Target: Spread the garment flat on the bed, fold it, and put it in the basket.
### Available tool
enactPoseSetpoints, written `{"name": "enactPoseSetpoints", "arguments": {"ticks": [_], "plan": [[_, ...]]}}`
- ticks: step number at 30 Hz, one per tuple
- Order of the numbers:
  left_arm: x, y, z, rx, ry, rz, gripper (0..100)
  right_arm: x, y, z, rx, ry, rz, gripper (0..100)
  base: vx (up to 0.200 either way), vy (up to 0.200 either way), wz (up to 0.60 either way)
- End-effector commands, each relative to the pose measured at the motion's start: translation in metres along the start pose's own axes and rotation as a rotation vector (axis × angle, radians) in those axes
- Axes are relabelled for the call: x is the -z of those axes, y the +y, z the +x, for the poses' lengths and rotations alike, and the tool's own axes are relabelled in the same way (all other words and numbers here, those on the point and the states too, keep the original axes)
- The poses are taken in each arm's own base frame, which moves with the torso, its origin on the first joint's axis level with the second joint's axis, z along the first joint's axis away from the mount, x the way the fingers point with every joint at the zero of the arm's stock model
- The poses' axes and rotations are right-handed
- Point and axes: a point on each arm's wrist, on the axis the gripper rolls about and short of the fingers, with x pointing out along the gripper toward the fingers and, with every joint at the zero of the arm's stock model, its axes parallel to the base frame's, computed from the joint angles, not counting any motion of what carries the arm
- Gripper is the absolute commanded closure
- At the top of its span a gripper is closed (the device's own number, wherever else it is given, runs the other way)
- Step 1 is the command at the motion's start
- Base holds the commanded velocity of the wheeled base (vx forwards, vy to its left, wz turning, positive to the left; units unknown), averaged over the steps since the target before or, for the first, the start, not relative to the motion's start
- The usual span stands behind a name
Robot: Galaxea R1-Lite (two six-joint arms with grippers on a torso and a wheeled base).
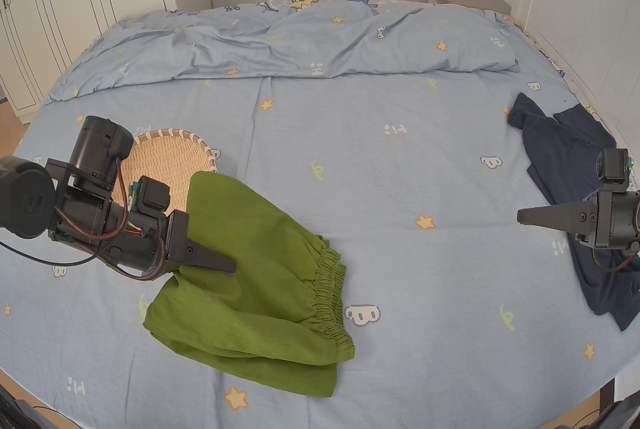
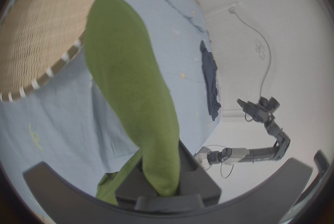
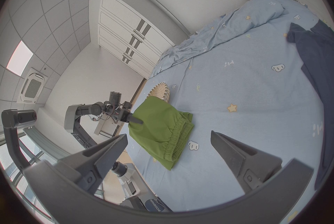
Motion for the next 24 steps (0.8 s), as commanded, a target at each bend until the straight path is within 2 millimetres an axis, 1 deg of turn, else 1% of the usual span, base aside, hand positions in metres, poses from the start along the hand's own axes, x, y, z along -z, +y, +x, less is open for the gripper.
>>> {"name": "enactPoseSetpoints", "arguments": {"ticks": [1,4,9,11,14,17,18,19,24], "plan": [[-0.001,-0.023,-0.02,0.033,-0.064,0.127,100,0.0,0.001,-0.001,0.0,-0.004,-0.002,0,0.0,0.0,0.0],[0.0,-0.023,-0.021,0.03,-0.064,0.153,100,0.0,0.0,-0.001,0.002,-0.004,-0.002,0,0.0,0.0,0.0],[-0.006,-0.025,-0.025,0.026,-0.093,0.234,100,0.001,0.0,0.0,-0.003,0.002,-0.002,0,0.0,0.0,0.0],[-0.006,-0.026,-0.025,0.026,-0.094,0.236,100,0.001,0.0,0.0,-0.001,0.001,-0.002,0,0.0,0.0,0.0],[-0.003,-0.031,-0.034,-0.03,-0.142,0.302,100,0.001,0.0,0.0,-0.001,0.001,-0.002,0,0.0,0.0,0.0],[-0.002,-0.032,-0.037,-0.068,-0.168,0.338,100,0.001,0.001,0.001,-0.005,0.004,-0.003,0,0.0,0.0,0.0],[0.0,-0.038,-0.046,-0.063,-0.221,0.384,100,0.002,0.001,0.001,-0.007,0.007,-0.003,0,0.0,0.0,0.0],[0.0,-0.039,-0.048,-0.06,-0.24,0.395,100,0.002,0.002,0.001,-0.008,0.007,-0.004,0,0.0,0.0,0.0],[-0.001,-0.042,-0.051,-0.039,-0.348,0.465,100,0.002,0.002,0.001,-0.009,0.008,-0.004,0,0.0,0.0,0.0]]}}
